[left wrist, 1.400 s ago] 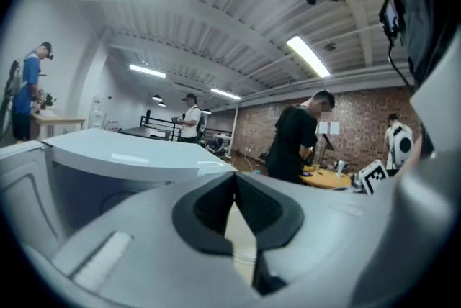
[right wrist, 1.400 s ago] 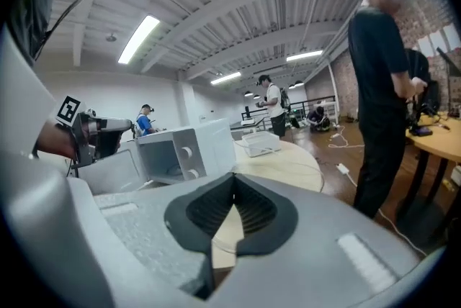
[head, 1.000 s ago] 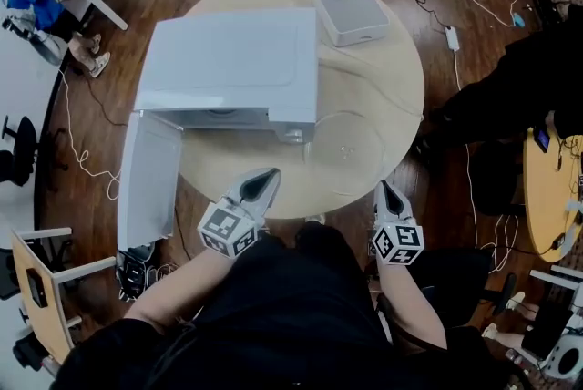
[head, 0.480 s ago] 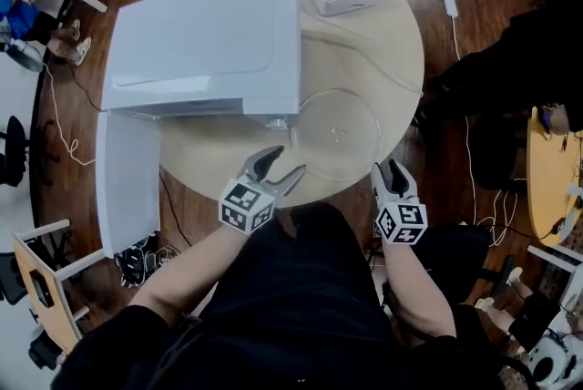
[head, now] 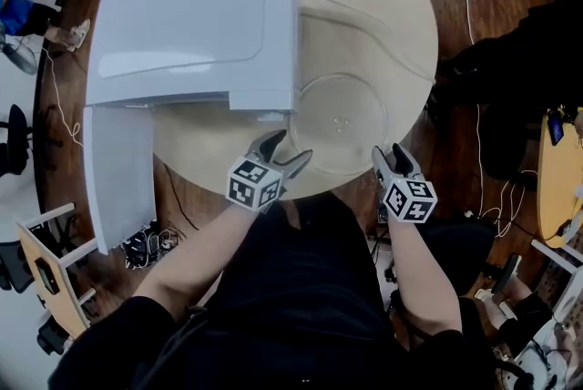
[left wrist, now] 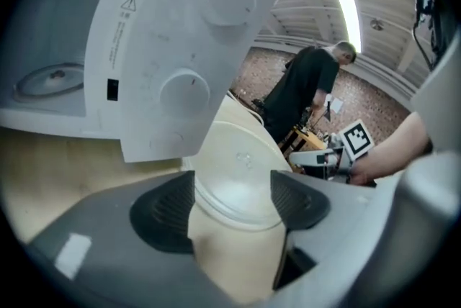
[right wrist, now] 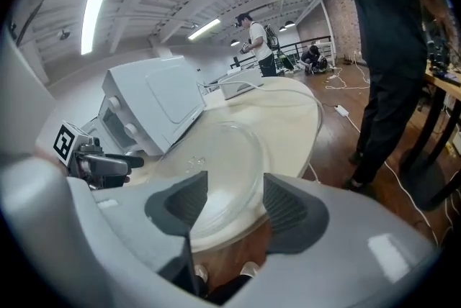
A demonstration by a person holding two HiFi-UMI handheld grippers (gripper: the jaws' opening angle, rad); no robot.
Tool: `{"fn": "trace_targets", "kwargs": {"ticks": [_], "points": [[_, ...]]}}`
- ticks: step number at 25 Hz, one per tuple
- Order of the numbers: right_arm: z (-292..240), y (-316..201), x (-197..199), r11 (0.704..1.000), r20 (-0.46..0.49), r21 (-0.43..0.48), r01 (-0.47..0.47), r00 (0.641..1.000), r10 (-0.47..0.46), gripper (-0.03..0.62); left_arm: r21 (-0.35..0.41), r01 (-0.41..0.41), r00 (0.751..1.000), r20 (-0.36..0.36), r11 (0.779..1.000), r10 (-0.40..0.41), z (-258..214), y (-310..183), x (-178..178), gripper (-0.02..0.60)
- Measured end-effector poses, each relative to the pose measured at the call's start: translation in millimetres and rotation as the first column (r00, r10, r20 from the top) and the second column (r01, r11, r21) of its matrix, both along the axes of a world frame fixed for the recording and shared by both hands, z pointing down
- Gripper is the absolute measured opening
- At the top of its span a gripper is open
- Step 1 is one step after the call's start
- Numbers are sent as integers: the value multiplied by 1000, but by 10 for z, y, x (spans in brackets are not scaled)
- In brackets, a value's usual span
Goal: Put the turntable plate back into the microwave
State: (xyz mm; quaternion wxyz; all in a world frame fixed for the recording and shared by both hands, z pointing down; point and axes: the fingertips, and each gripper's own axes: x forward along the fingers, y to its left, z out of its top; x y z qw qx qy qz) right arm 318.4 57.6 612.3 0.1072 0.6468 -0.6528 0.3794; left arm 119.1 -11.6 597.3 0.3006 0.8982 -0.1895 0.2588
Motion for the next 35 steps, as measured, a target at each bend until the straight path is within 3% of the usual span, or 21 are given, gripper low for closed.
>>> {"fn": "trace_targets", "kwargs": {"ticks": [6,13,16,23,28,32,35], "points": [[121,2,48,999,16,-39,1,1000,-1,235,5,23,997,67,1000,-23,107,-64,-7,336],[121,-64,36,999,0,-38,6,1000,-6,235,-138,31,996,91,990,-18,276,67,-54,337],[139,-65,37,999,20,-44,8,1000,-7,235,-157,34,996,92,987,-20,281,88,-52,334],[136,-104,20,996,46,-77,39,998,-36,213,-246,98,991,112,964,-73,286,-23,18,273],[117,-164,1,998,229,-58,-17,973,30,195,-278,129,989,100,952,-105,307,-76,-48,213],[144,-153,119,996,436,-40,-83,895,92,52,-323,179,983,100,930,-154,367,-149,-143,87],[100,-223,106,996,516,-38,-78,852,87,49,-366,180,983,86,913,-160,352,-203,-182,81]]}}
